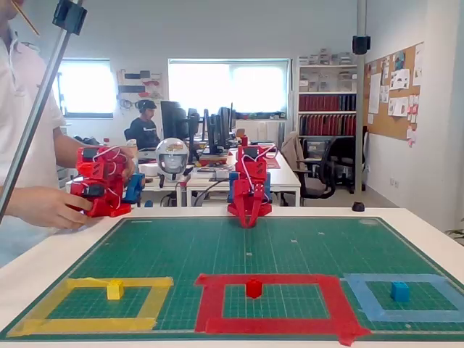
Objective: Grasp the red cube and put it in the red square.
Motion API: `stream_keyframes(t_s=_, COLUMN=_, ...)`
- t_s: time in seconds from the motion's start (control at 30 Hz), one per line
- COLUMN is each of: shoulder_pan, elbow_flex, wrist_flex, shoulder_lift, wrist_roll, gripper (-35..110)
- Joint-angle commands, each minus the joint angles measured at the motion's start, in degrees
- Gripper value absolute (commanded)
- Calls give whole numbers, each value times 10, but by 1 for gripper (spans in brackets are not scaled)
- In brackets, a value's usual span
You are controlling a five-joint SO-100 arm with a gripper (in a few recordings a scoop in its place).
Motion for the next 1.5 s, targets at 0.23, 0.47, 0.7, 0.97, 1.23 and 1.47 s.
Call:
stream_keyframes(t_s=0.23, shoulder_pan=32, elbow_flex=4, wrist_flex=6, shoulder_lift=21, wrist_roll=-4, gripper=1)
stream_keyframes(t_s=0.47, shoulder_pan=32, elbow_flex=4, wrist_flex=6, shoulder_lift=21, wrist_roll=-4, gripper=1)
stream_keyframes(t_s=0.7, shoulder_pan=32, elbow_flex=4, wrist_flex=6, shoulder_lift=21, wrist_roll=-4, gripper=1)
stream_keyframes(t_s=0.97, shoulder_pan=32, elbow_flex=4, wrist_flex=6, shoulder_lift=21, wrist_roll=-4, gripper=1)
stream_keyframes(t_s=1.23, shoulder_pan=32, elbow_flex=4, wrist_flex=6, shoulder_lift=21, wrist_roll=-4, gripper=1)
stream_keyframes(t_s=1.47, shoulder_pan=32, elbow_flex=4, wrist_flex=6, shoulder_lift=21, wrist_roll=-4, gripper=1)
